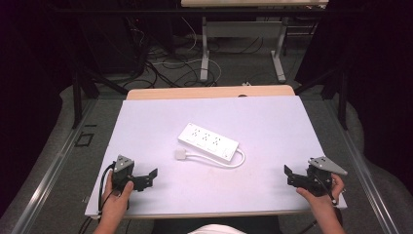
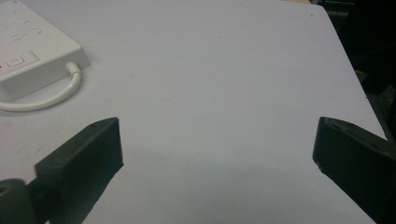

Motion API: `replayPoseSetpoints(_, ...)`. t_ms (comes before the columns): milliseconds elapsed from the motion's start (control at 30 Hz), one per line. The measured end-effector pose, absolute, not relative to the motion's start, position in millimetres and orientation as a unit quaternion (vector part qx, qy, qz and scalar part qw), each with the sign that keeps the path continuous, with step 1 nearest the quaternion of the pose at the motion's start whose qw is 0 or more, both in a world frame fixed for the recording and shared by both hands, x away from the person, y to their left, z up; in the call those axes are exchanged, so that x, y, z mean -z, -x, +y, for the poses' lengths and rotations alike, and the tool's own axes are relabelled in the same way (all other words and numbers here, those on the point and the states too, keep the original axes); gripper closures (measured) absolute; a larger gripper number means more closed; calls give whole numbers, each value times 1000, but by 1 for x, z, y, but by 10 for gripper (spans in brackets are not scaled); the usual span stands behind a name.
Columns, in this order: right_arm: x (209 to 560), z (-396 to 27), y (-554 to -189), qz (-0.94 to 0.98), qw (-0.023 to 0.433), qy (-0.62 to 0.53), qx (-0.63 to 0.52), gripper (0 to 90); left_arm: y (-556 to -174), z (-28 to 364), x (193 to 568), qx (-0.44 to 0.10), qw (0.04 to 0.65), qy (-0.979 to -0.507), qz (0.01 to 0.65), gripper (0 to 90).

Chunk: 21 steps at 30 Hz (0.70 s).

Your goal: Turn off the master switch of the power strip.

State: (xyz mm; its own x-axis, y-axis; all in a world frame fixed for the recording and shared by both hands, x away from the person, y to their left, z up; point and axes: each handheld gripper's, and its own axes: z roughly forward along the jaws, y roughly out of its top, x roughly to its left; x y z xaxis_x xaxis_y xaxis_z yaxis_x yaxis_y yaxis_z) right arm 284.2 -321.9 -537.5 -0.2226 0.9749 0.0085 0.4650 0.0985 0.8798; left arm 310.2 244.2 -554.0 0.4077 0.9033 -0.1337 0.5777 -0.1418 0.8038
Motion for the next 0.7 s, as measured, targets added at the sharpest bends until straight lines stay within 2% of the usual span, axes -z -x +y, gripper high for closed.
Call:
replayPoseSetpoints(400,544,-323,-291,675,292,-553,-392,7,-304,242,549,-181,408,-736,509,27)
replayPoseSetpoints(700,538,-313,-292,687,297,-525,-405,5,-300,241,546,-188,416,-739,496,28)
